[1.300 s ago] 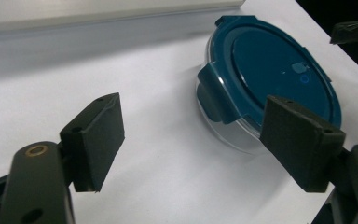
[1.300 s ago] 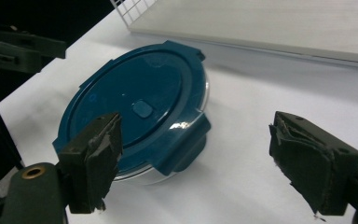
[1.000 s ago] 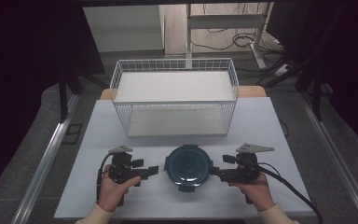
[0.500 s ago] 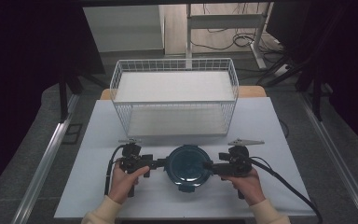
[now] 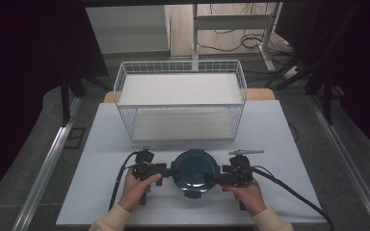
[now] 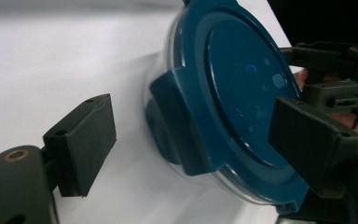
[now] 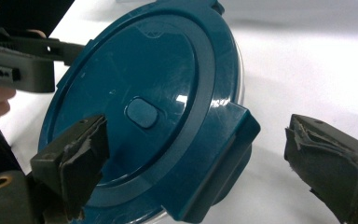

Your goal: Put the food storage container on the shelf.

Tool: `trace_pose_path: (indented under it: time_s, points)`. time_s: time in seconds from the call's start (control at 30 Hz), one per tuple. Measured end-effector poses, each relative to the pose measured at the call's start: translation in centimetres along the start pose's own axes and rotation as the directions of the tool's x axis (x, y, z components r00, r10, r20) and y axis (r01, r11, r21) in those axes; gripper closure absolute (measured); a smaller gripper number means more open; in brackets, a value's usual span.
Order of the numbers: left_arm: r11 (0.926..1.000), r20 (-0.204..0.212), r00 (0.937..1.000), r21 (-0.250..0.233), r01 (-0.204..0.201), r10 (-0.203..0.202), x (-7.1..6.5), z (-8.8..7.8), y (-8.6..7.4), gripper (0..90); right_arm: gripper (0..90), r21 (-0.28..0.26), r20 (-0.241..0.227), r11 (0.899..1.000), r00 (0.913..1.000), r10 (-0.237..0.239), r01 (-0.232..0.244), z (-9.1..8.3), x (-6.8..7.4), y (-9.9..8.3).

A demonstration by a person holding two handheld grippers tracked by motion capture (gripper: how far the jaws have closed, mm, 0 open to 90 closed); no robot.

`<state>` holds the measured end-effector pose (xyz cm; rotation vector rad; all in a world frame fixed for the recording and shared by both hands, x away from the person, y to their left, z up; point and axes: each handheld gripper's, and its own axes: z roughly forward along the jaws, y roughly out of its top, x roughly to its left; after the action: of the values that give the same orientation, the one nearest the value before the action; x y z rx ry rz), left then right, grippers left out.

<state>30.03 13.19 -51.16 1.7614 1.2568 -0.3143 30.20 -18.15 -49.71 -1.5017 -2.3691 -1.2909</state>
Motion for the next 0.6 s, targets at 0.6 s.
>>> trace_pose_path:
  time_s: [0.6]
  points:
    - [0.996, 0.099, 0.992, 0.049, 0.074, -0.079, 0.3, 1.6, -0.6, 24.0, 12.1, 0.041, -0.112, 0.989, 0.9829, 0.147, -0.143, 1.2, 0.1, -0.9]
